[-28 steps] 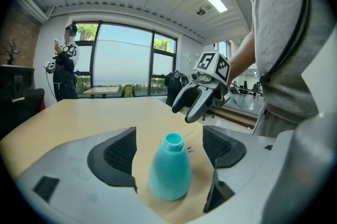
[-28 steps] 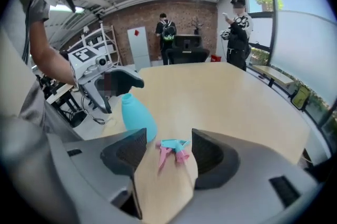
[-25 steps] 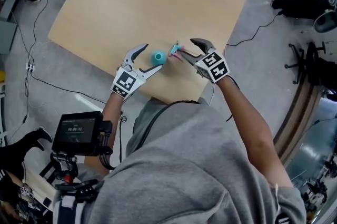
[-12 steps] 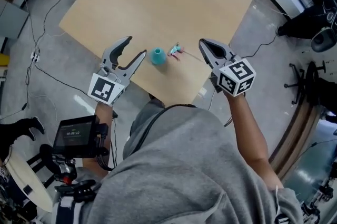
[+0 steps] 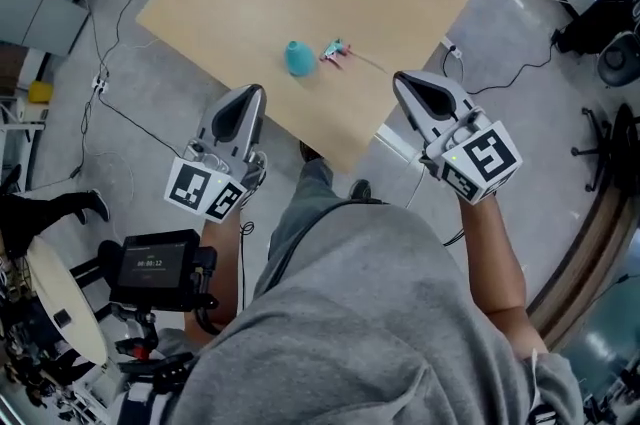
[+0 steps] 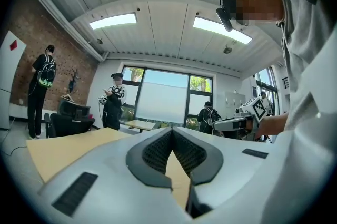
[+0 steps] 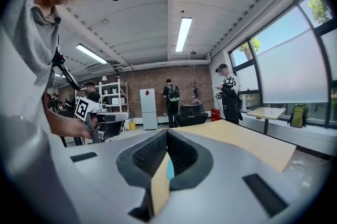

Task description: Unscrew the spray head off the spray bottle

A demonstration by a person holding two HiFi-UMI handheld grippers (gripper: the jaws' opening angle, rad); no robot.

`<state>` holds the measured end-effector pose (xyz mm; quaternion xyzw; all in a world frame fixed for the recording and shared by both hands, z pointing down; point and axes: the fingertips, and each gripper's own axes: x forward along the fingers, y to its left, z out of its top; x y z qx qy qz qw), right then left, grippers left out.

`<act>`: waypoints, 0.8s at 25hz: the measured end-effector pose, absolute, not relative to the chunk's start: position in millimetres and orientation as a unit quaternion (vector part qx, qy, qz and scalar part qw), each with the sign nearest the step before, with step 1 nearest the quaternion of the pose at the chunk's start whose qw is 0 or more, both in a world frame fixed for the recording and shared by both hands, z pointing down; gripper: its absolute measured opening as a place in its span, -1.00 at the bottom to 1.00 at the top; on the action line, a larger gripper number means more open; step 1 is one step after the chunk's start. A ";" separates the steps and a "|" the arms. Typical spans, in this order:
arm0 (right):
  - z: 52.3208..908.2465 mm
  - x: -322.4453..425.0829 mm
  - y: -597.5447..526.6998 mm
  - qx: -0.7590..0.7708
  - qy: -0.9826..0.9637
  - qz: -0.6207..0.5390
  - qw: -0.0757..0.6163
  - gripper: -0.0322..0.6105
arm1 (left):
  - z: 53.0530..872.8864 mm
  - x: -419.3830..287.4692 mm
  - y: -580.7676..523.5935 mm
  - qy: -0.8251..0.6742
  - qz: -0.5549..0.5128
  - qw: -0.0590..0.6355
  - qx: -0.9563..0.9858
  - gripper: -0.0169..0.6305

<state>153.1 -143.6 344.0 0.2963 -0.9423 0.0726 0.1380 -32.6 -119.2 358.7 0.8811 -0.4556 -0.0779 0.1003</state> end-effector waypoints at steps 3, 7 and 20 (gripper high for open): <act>349.6 151.0 -165.8 0.328 -0.923 0.087 0.183 -0.88 | 378.2 -29.9 -158.4 -0.416 -0.107 0.147 0.891 -0.93; 349.2 132.7 -183.9 0.365 -0.913 0.074 0.165 -0.88 | 373.1 -44.6 -194.4 -0.374 -0.093 0.126 0.914 -0.93; 309.3 155.0 -178.9 0.407 -0.901 0.030 0.145 -0.88 | 361.8 -9.4 -194.8 -0.330 -0.045 0.087 0.939 -0.93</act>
